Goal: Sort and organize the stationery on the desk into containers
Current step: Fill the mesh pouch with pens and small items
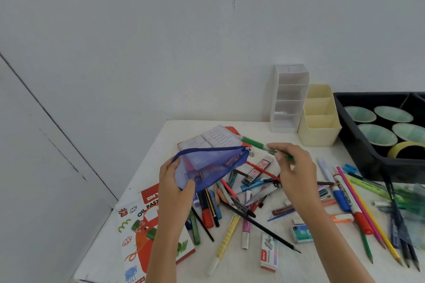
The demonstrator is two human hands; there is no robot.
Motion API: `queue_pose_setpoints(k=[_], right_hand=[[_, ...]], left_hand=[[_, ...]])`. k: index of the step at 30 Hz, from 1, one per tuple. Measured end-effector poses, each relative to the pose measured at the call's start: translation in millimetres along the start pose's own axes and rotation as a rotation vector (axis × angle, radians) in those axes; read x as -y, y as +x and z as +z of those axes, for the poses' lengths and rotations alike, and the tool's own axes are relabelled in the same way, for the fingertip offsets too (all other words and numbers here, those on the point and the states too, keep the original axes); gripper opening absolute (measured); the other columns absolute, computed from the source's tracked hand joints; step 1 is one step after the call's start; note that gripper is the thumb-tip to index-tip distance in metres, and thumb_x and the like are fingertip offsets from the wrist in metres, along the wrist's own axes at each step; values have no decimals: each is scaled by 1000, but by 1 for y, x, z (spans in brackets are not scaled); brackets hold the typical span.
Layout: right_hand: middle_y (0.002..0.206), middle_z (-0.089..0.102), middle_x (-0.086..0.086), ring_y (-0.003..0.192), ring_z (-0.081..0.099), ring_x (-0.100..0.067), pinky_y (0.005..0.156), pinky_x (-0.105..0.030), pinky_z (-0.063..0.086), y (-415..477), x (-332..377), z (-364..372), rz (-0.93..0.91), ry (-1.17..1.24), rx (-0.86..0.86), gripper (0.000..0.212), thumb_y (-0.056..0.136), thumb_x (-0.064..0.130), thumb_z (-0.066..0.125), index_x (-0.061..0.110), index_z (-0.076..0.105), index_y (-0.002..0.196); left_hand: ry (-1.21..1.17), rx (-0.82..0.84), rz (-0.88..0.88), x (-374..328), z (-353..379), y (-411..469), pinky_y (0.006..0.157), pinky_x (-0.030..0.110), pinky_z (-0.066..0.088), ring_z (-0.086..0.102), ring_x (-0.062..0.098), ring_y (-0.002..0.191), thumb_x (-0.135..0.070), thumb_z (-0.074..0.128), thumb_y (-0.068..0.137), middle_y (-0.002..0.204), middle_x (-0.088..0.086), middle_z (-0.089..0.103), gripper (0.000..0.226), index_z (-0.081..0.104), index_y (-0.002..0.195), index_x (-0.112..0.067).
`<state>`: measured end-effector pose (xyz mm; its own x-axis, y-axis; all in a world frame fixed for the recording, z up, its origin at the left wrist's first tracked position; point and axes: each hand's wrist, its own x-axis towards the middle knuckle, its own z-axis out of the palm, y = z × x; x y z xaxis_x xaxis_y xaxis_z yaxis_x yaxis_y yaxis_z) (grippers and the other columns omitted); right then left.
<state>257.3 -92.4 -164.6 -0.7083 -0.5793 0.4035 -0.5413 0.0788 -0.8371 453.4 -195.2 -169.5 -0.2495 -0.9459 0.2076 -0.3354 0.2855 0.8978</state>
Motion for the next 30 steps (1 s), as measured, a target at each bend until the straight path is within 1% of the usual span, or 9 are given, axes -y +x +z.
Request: queue_pose_setpoints(k=[4, 8, 11, 15, 17, 19, 21, 27, 30], right_hand=[[87, 63, 4, 86, 48, -20, 71, -32, 32, -3, 18, 14, -406, -367, 102, 43, 72, -14, 67, 21, 71, 96], [89, 68, 8, 89, 57, -20, 81, -35, 25, -10, 16, 44, -578, -441, 218, 26, 73, 8, 70, 26, 73, 92], [98, 68, 14, 98, 50, -8, 85, -28, 23, -7, 15, 43, -488, -252, 174, 22, 88, 25, 53, 27, 72, 97], [94, 65, 13, 92, 54, -9, 82, -23, 39, 7, 20, 20, -136, 22, 41, 30, 88, 0, 58, 28, 70, 92], [89, 66, 8, 82, 58, -12, 71, -16, 44, 17, 16, 12, 95, 70, 30, 31, 90, -2, 53, 26, 68, 88], [87, 66, 1, 74, 59, -12, 59, -11, 42, 25, 4, 11, 266, 0, 138, 25, 90, 1, 54, 20, 68, 90], [89, 67, -6, 66, 55, -12, 50, -10, 40, 26, -9, 14, 371, -62, 265, 21, 89, 0, 55, 14, 70, 93], [95, 67, -13, 77, 62, -20, 71, -28, 54, 23, -43, 49, 356, -417, 350, 21, 88, 1, 51, 0, 67, 101], [99, 65, -11, 91, 61, -25, 73, -30, 49, 22, -48, 60, 312, -623, 315, 21, 92, 14, 49, 2, 61, 106]], left_hand=[[-6, 32, 47, -6, 8, -4, 71, -9, 31, 43, -16, 99, 5, 57, 84, 126, -10, 39, 51, 46, 131, -14], [-36, 61, 37, -11, 17, -7, 73, -6, 36, 42, -1, 110, 5, 58, 83, 127, -11, 41, 55, 45, 132, -17], [-61, 46, 35, -14, 16, -8, 71, -6, 36, 45, -1, 107, 6, 57, 84, 125, -10, 42, 50, 47, 127, -18], [-57, -30, 2, -6, 1, -5, 78, -4, 36, 41, 1, 114, 6, 57, 84, 131, -8, 40, 54, 46, 132, -15], [-50, -60, -19, -3, -6, -1, 94, 11, 38, 40, 6, 120, 4, 57, 84, 136, -5, 38, 56, 43, 136, -14], [-48, -79, -33, -1, -9, 1, 96, 21, 40, 40, 10, 122, 4, 57, 85, 137, -4, 38, 56, 43, 137, -13], [-53, -91, -43, 1, -9, 2, 88, 14, 40, 41, 12, 123, 3, 57, 85, 138, -4, 37, 56, 41, 138, -12], [-65, -90, -106, 6, -4, 5, 82, 12, 39, 40, 15, 125, -1, 58, 87, 141, -3, 33, 58, 37, 141, -12], [-70, -95, -122, 7, -2, 7, 88, 19, 40, 39, 14, 126, -2, 57, 88, 142, -2, 32, 59, 36, 141, -13]])
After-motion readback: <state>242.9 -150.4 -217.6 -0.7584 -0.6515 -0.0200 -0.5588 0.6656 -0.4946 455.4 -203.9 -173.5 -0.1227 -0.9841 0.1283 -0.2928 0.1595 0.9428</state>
